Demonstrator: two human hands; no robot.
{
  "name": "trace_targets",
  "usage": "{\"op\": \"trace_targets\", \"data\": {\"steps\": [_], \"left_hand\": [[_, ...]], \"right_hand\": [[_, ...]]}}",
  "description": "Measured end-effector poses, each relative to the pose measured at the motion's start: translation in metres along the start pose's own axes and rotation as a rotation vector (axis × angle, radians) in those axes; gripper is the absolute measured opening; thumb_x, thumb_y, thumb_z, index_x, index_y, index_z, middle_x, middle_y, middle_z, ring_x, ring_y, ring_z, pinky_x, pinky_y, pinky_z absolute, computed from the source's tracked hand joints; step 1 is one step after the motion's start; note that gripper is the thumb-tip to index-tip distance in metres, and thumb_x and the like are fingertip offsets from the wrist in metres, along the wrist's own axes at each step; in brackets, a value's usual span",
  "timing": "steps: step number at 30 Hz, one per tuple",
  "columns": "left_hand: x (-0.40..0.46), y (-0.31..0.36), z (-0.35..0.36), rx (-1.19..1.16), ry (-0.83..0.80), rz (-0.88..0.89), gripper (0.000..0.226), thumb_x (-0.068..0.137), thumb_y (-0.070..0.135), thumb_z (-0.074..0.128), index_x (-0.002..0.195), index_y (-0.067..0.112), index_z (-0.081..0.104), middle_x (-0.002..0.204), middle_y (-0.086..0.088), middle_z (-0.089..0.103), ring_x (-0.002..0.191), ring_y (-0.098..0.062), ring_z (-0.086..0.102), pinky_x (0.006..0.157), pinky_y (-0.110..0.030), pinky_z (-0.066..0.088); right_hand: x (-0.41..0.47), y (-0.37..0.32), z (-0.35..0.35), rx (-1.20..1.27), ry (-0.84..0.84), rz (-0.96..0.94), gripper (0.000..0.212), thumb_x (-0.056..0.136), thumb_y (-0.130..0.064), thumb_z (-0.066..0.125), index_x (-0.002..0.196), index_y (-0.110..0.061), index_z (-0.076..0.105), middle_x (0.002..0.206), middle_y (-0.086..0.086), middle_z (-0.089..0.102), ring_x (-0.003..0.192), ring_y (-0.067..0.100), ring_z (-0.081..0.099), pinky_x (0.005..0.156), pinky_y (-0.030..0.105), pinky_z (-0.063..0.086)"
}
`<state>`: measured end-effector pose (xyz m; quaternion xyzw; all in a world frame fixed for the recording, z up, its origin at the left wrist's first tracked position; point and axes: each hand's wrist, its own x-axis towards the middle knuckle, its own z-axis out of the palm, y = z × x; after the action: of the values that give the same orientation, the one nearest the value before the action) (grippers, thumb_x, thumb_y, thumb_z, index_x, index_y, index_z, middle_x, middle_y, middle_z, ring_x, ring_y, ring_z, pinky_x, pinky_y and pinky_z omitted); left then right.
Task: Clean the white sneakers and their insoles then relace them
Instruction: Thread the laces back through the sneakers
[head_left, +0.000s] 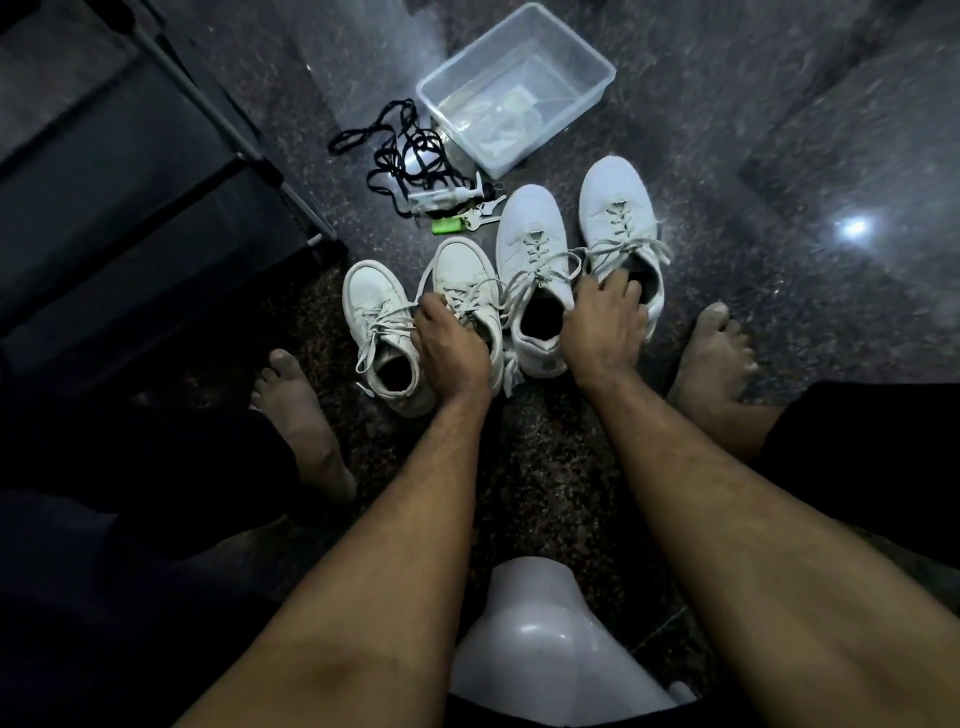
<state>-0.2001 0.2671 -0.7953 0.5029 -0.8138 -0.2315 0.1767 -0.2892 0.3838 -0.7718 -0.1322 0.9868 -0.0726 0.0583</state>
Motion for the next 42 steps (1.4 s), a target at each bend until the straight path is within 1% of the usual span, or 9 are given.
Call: {"op": "trace_targets", "data": {"steps": [3, 7, 12, 15, 20, 25, 29, 36, 42], "left_hand": [[-0.013, 0.013, 0.001, 0.171, 0.095, 0.063, 0.026, 0.081, 0.012, 0.065, 0.104, 0.015, 0.053, 0.110, -0.011, 0.055, 0.099, -0.032, 0.054, 0.084, -0.042, 0.045], [-0.023, 0.015, 0.007, 0.316, 0.061, 0.150, 0.018, 0.085, 0.015, 0.058, 0.102, 0.018, 0.053, 0.105, -0.010, 0.054, 0.097, -0.030, 0.054, 0.080, -0.042, 0.045], [-0.025, 0.009, 0.007, 0.312, 0.055, 0.132, 0.015, 0.086, 0.016, 0.061, 0.099, 0.018, 0.053, 0.099, -0.007, 0.060, 0.093, -0.029, 0.058, 0.076, -0.041, 0.045], [-0.027, 0.008, 0.001, 0.365, 0.055, 0.153, 0.019, 0.084, 0.027, 0.064, 0.098, 0.021, 0.053, 0.102, -0.005, 0.059, 0.098, -0.028, 0.055, 0.082, -0.042, 0.042], [-0.027, -0.005, -0.014, 0.449, 0.044, 0.088, 0.029, 0.077, 0.048, 0.069, 0.095, 0.025, 0.066, 0.112, -0.005, 0.056, 0.106, -0.028, 0.050, 0.095, -0.045, 0.039], [-0.021, -0.012, -0.019, 0.499, 0.044, 0.034, 0.035, 0.072, 0.054, 0.073, 0.095, 0.029, 0.064, 0.107, -0.006, 0.056, 0.100, -0.031, 0.052, 0.095, -0.047, 0.039], [-0.021, -0.012, -0.019, 0.468, 0.039, -0.213, 0.048, 0.072, 0.059, 0.068, 0.108, 0.031, 0.057, 0.122, -0.013, 0.050, 0.110, -0.037, 0.051, 0.095, -0.052, 0.038], [-0.003, -0.010, -0.027, 0.261, -0.148, -0.459, 0.030, 0.082, 0.041, 0.067, 0.109, 0.028, 0.071, 0.113, -0.010, 0.067, 0.118, -0.027, 0.056, 0.100, -0.044, 0.033], [0.012, -0.003, -0.041, 0.288, -0.282, -0.417, 0.031, 0.090, 0.035, 0.057, 0.118, 0.026, 0.067, 0.120, -0.011, 0.067, 0.118, -0.033, 0.059, 0.103, -0.048, 0.037]], "right_hand": [[-0.006, 0.003, 0.004, -0.019, 0.035, 0.071, 0.036, 0.083, -0.031, 0.069, 0.116, -0.022, 0.059, 0.139, 0.019, 0.043, 0.128, 0.039, 0.038, 0.100, 0.051, 0.034], [-0.002, 0.011, 0.003, -0.034, -0.173, 0.129, 0.042, 0.093, -0.051, 0.054, 0.123, -0.024, 0.061, 0.142, 0.030, 0.041, 0.138, 0.049, 0.025, 0.111, 0.055, 0.021], [0.010, 0.011, 0.005, -0.123, -0.276, 0.067, 0.064, 0.093, -0.069, 0.036, 0.122, -0.021, 0.066, 0.136, 0.018, 0.052, 0.135, 0.038, 0.032, 0.110, 0.054, 0.019], [0.014, 0.003, 0.006, -0.130, -0.274, 0.070, 0.071, 0.089, -0.073, 0.039, 0.119, -0.016, 0.066, 0.130, 0.016, 0.056, 0.126, 0.034, 0.040, 0.108, 0.051, 0.021], [0.027, 0.003, 0.009, -0.162, -0.297, 0.068, 0.055, 0.087, -0.060, 0.055, 0.122, -0.019, 0.064, 0.132, 0.014, 0.051, 0.124, 0.034, 0.042, 0.108, 0.047, 0.023], [0.038, 0.002, 0.017, -0.161, -0.300, 0.051, 0.039, 0.087, -0.035, 0.055, 0.122, -0.019, 0.063, 0.130, 0.011, 0.052, 0.117, 0.031, 0.052, 0.105, 0.045, 0.027], [0.037, 0.003, 0.021, -0.172, -0.245, 0.000, 0.036, 0.089, -0.031, 0.053, 0.120, -0.017, 0.064, 0.124, 0.008, 0.055, 0.106, 0.028, 0.059, 0.097, 0.041, 0.033], [0.030, 0.005, 0.024, -0.130, -0.134, -0.020, 0.032, 0.088, -0.028, 0.053, 0.111, -0.014, 0.070, 0.116, 0.008, 0.058, 0.097, 0.029, 0.061, 0.090, 0.041, 0.036], [0.015, 0.003, 0.018, -0.053, -0.023, 0.021, 0.031, 0.086, -0.025, 0.052, 0.104, -0.011, 0.073, 0.112, 0.008, 0.060, 0.097, 0.030, 0.057, 0.089, 0.043, 0.036]]}}
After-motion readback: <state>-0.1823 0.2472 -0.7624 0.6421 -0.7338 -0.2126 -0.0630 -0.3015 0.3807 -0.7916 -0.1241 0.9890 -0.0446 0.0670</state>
